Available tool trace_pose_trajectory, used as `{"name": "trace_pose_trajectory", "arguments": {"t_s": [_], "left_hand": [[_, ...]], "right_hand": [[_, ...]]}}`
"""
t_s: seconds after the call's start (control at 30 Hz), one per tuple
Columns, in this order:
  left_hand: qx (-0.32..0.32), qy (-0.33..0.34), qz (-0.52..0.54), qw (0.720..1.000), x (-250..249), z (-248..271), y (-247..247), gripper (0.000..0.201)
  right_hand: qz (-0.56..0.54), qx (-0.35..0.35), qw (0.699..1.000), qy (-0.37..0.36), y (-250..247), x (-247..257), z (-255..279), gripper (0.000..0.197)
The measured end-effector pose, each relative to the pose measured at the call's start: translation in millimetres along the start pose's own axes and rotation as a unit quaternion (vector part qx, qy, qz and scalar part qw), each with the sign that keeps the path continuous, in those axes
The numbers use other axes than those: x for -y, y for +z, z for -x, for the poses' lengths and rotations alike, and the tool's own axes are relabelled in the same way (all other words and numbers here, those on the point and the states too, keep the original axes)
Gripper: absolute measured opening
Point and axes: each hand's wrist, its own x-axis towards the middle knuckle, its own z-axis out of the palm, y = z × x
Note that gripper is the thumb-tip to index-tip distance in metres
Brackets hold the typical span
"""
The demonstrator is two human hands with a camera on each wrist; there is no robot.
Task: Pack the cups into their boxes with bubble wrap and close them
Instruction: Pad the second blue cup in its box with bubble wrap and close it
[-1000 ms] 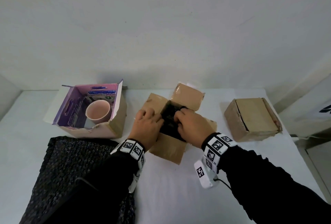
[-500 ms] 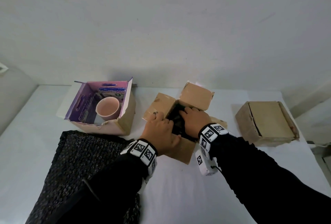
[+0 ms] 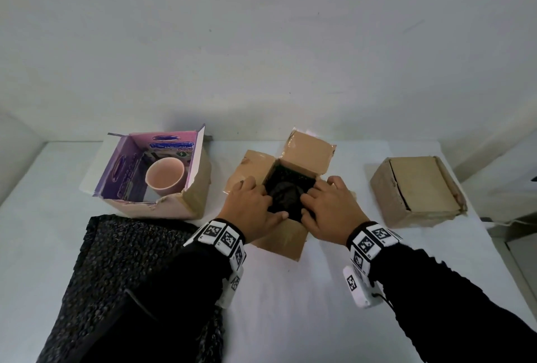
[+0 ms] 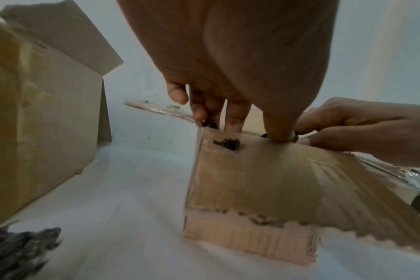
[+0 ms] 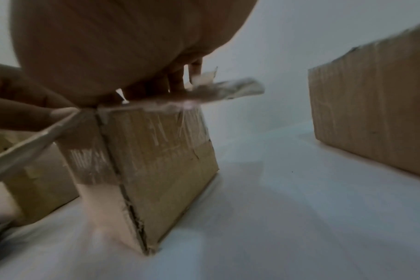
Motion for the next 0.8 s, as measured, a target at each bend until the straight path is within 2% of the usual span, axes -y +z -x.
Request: {"name": "trace_pose_trajectory", "arguments": {"t_s": [0.1,0.2,0.27,0.37,0.43,0.47,0.5,0.6,0.73,0.8], "left_hand": [[-0.041,0.014,-0.015,0.999,4.7,3.3,0.2,0.079],[-0.088,0.051,0.012,0.995,11.1,9.6,3.6,0.059],[-0.116,0.091,0.026,0.989,15.9,16.4,9.4,0.044],[-0.128,0.138,0.022,0.982,18.7,24.7,16.2,0.035],[-0.138,0.152,0.026,0.978,16.7,27.5,17.6,0.027],[-0.145,0.155,0.025,0.977,15.8,28.8,19.0,0.023],[-0.150,0.154,0.022,0.976,14.9,30.3,21.0,0.019],[-0.154,0.126,0.020,0.980,12.0,33.5,27.2,0.009],[-0.140,0.097,0.021,0.985,9.5,31.2,26.3,0.003],[-0.140,0.092,0.024,0.986,8.8,31.3,25.2,0.009]], "right_hand": [[0.035,0.008,0.999,0.008,0.8,1.2,3.3,0.033],[0.059,0.031,0.997,0.045,-2.3,4.4,5.2,0.036],[0.076,0.051,0.993,0.079,-4.4,5.7,4.6,0.029],[0.079,0.082,0.987,0.112,-12.0,8.3,-2.8,0.009],[0.068,0.124,0.982,0.128,-15.3,12.0,-10.5,0.039],[0.055,0.122,0.982,0.136,-18.6,15.7,-14.0,0.047],[0.034,0.117,0.982,0.147,-19.9,19.9,-15.8,0.047],[-0.020,0.085,0.977,0.195,-19.7,33.1,-14.1,0.033],[0.020,0.069,0.969,0.236,-16.8,43.6,-6.5,0.025],[0.048,0.045,0.970,0.234,-12.8,46.4,-3.0,0.018]]}}
